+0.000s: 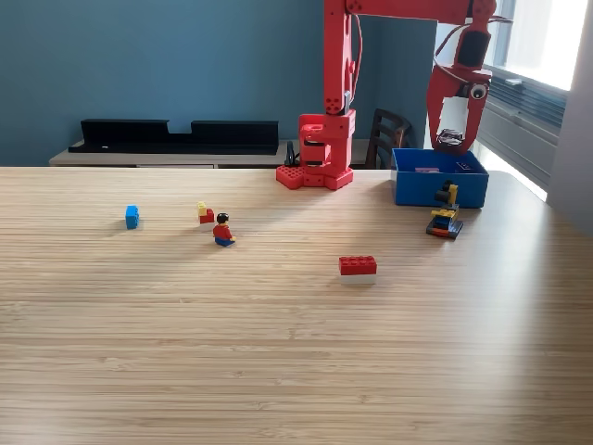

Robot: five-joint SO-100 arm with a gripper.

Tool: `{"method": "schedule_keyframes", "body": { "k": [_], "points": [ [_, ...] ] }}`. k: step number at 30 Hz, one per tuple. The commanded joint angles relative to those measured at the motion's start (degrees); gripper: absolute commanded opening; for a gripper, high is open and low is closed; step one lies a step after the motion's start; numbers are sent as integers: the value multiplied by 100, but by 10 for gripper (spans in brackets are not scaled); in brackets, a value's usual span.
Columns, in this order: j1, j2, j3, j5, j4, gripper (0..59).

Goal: Grasp a lego block and put it in the bin.

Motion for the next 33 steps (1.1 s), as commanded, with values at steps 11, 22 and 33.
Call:
{"method": "schedule_keyframes", "body": {
  "k": [11, 22, 33],
  "points": [
    [-62, 114, -62, -167, 185, 266],
    [404, 123, -545, 44, 211, 3],
    [3349, 202, -1714, 642, 193, 1]
  ]
}}
